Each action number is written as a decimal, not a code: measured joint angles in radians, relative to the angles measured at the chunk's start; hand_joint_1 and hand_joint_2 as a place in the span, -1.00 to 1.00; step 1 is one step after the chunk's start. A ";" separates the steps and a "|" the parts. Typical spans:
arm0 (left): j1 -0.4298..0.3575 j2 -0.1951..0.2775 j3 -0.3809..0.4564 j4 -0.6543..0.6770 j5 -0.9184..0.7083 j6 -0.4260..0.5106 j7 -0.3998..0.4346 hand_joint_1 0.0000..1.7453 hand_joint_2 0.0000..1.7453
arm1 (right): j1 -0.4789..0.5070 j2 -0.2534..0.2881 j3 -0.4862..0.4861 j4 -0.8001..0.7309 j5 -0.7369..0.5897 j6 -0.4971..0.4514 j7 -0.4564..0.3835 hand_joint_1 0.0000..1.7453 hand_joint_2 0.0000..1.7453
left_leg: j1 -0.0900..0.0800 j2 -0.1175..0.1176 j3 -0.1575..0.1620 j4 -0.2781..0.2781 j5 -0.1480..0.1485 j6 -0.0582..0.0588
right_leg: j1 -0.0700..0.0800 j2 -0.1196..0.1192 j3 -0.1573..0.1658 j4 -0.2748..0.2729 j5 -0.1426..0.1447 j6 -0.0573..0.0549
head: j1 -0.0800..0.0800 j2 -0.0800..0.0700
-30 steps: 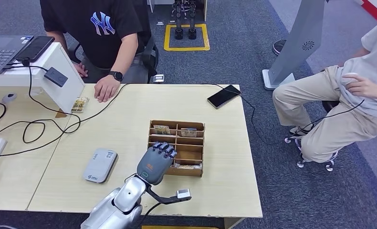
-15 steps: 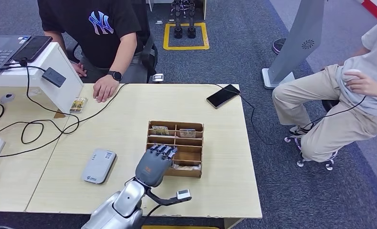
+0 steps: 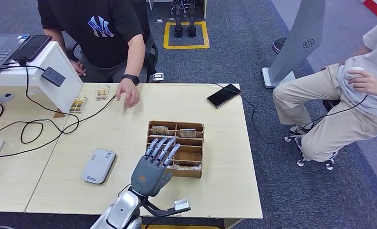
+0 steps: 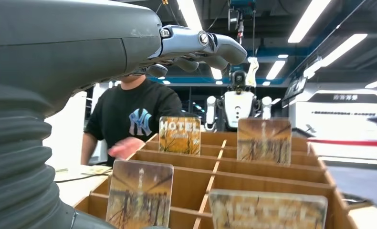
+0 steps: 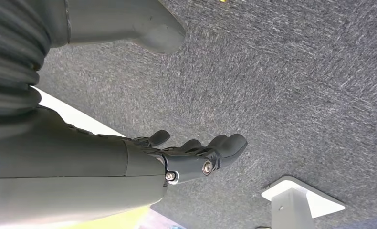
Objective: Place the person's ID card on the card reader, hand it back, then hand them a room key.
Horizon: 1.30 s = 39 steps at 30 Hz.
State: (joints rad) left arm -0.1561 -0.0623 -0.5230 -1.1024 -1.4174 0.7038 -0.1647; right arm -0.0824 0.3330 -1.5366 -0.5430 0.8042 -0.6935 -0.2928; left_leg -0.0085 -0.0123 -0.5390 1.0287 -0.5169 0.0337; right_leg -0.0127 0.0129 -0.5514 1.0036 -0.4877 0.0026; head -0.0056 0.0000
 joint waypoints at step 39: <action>-0.162 0.132 -0.224 0.126 -0.063 0.002 0.306 -1.00 1.00 | -0.001 0.000 0.000 0.004 0.051 0.000 -0.021 -1.00 1.00 | 0.000 0.000 0.000 0.000 0.000 0.000 | 0.000 0.001 0.001 0.000 0.000 0.000 | 0.000 0.000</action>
State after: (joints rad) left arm -0.3178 0.0702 -0.7473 -0.9762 -1.4801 0.7061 0.1413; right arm -0.0838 0.3330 -1.5365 -0.5385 0.8548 -0.6935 -0.3140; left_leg -0.0086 -0.0119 -0.5387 1.0287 -0.5169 0.0337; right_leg -0.0129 0.0138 -0.5508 1.0036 -0.4876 0.0027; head -0.0053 0.0000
